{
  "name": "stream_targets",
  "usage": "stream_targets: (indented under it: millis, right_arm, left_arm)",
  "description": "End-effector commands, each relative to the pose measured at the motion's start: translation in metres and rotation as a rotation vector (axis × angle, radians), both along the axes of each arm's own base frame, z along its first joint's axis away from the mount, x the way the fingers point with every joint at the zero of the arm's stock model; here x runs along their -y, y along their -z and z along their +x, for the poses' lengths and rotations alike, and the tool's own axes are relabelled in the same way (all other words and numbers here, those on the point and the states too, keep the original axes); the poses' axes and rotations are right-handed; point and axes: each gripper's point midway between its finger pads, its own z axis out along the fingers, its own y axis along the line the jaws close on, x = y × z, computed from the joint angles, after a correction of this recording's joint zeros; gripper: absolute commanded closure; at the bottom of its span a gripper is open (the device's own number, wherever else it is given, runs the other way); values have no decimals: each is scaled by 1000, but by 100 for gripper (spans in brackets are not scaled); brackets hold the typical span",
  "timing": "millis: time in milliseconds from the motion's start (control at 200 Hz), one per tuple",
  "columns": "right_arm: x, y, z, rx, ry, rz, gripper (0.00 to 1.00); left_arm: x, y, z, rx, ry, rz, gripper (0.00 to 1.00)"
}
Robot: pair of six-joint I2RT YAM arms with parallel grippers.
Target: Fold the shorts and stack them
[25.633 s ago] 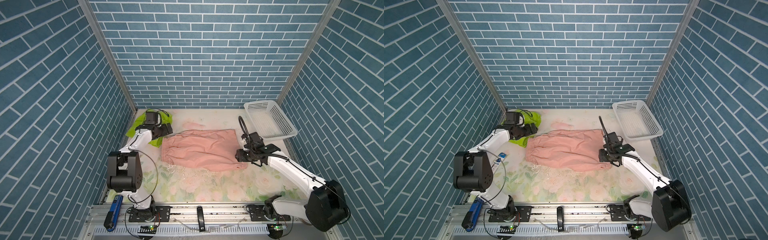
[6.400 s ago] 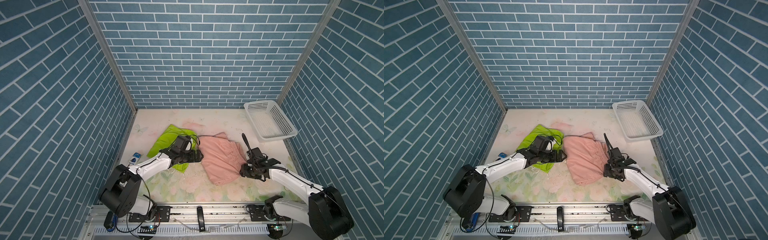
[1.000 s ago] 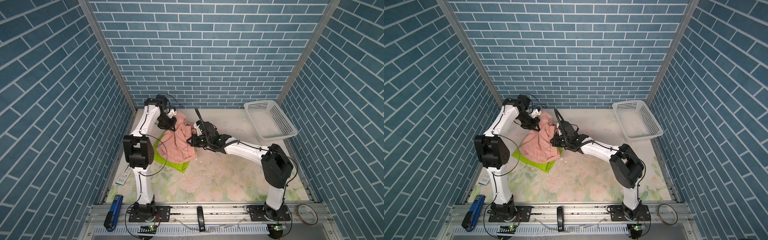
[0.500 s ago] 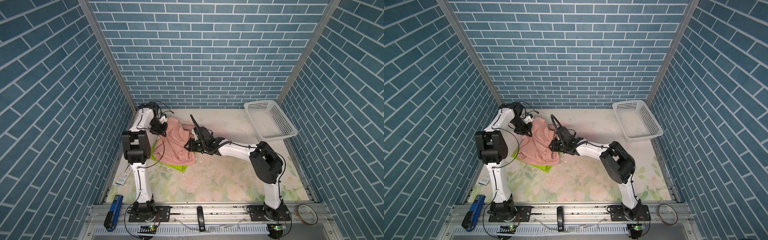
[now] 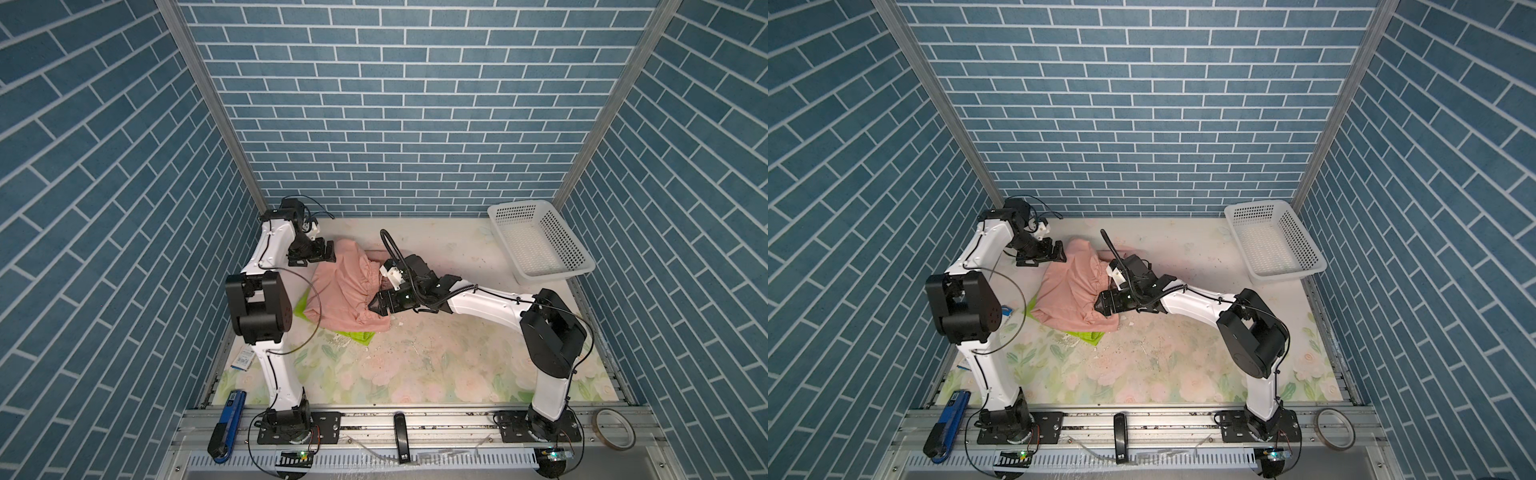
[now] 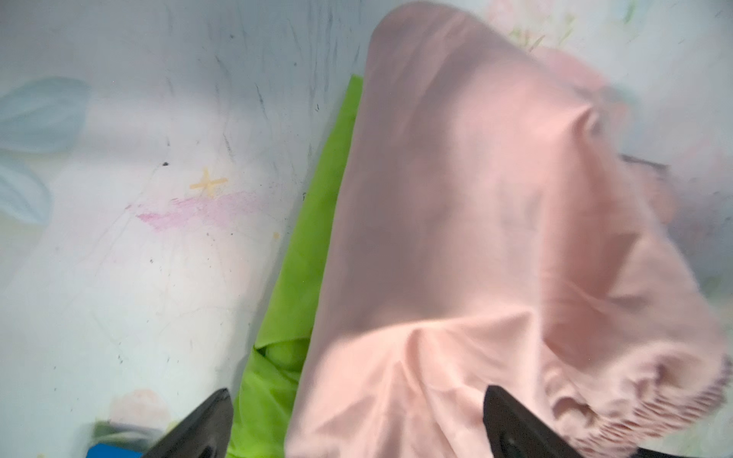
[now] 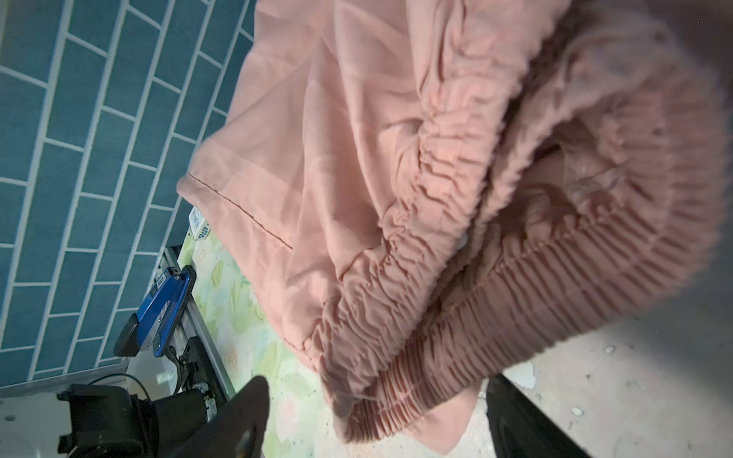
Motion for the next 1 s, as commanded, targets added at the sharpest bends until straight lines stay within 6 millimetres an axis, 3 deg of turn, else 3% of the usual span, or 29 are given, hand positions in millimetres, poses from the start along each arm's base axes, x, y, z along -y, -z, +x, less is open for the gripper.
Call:
stream_targets:
  millis: [0, 155, 385, 650, 840, 995]
  right_arm:
    - [9, 6, -8, 6, -50, -16, 12]
    - [5, 16, -5, -23, -66, 16, 11]
    - [-4, 15, -3, -24, -78, 118, 10]
    - [-7, 33, -1, -70, -60, 152, 13]
    - [-14, 27, 1, -70, -57, 196, 26]
    - [-19, 24, 2, -74, -64, 228, 48]
  left_arm:
    - [3, -4, -19, 32, -104, -39, 0]
    - [12, 2, -49, 105, -189, -120, 0]
    - [22, 41, -101, 47, -256, -182, 0]
    - [10, 42, -134, 86, -346, -148, 0]
    - [3, 44, -143, 96, -403, -172, 0]
    - [-11, 59, -153, 60, -470, -187, 0]
